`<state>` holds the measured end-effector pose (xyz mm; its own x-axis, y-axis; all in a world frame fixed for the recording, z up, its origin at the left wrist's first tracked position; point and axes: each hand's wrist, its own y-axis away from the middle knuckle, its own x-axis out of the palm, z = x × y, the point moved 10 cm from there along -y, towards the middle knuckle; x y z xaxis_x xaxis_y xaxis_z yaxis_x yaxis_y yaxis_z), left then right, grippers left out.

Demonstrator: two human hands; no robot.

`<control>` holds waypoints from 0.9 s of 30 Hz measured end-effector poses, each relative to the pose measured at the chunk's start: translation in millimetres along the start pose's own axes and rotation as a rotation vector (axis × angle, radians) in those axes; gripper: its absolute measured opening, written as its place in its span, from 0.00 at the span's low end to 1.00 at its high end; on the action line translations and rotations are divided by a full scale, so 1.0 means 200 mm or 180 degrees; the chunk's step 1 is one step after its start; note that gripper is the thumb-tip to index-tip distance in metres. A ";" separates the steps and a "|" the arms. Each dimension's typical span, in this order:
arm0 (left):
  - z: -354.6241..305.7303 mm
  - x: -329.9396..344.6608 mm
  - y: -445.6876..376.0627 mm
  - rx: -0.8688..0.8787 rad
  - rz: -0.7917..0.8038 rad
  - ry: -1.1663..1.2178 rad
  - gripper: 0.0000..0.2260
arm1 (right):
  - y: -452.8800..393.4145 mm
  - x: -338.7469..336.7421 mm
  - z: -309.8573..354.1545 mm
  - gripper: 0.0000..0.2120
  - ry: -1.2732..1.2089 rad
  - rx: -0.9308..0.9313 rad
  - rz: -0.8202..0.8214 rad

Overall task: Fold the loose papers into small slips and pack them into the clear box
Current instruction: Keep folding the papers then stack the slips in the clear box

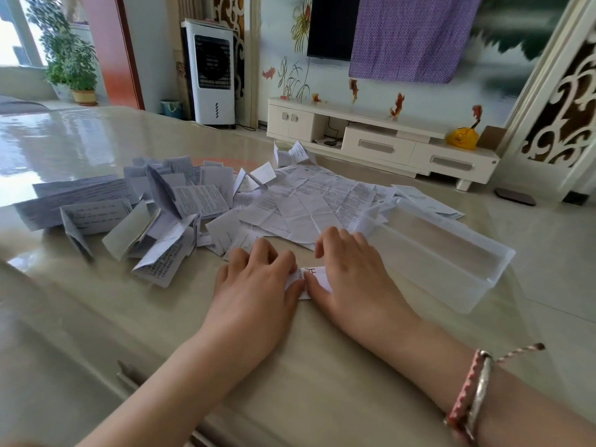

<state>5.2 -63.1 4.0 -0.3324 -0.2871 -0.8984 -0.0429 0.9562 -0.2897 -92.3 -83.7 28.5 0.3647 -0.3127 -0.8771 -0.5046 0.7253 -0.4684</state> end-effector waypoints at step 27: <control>0.06 -0.10 -0.03 0.0506 -0.0025 -0.0081 0.23 | -0.04 -0.01 -0.18 0.15 -0.0180 0.0461 0.0370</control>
<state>23.6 -64.6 19.3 -0.3087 -0.2977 -0.9034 0.1048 0.9333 -0.3433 -116.6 -111.0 30.2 0.3559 -0.1895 -0.9151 -0.4294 0.8365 -0.3403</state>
